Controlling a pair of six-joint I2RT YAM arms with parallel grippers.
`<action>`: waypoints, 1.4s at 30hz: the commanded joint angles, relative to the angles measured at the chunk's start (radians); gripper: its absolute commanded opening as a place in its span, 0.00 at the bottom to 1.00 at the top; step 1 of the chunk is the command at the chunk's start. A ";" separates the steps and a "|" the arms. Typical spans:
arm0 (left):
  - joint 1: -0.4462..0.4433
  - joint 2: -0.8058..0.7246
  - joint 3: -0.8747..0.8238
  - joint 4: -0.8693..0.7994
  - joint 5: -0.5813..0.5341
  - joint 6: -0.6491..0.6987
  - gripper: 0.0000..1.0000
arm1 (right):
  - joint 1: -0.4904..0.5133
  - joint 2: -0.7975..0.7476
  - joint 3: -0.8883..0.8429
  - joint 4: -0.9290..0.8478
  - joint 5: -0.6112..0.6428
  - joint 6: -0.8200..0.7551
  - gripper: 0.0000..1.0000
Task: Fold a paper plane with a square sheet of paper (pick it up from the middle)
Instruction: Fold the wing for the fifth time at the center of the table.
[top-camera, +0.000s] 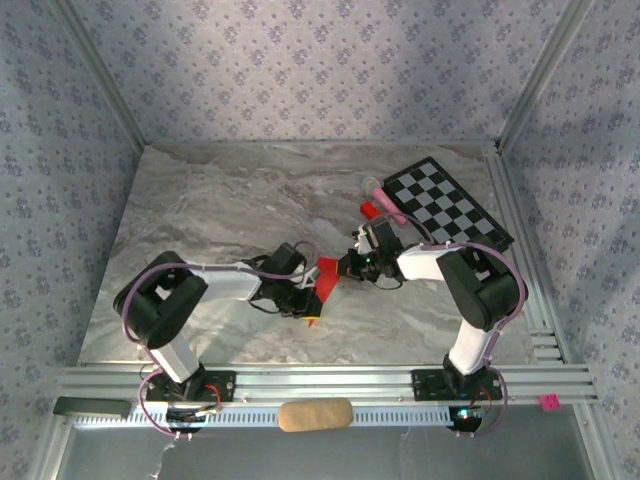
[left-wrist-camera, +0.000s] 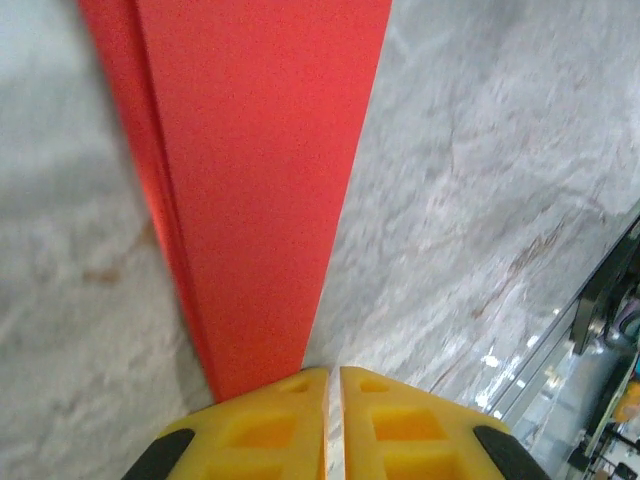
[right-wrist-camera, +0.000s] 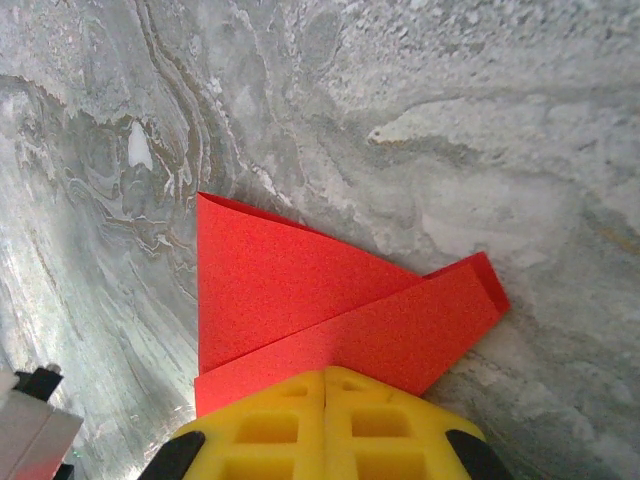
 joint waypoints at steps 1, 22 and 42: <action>-0.018 -0.040 -0.069 -0.119 -0.015 0.041 0.14 | 0.000 0.024 -0.014 -0.113 0.097 -0.023 0.03; 0.077 -0.223 0.026 -0.057 -0.099 0.002 0.14 | 0.001 0.007 -0.010 -0.093 0.085 -0.017 0.03; 0.064 0.187 0.175 -0.008 -0.077 0.016 0.00 | -0.041 0.007 0.007 -0.069 0.035 -0.020 0.05</action>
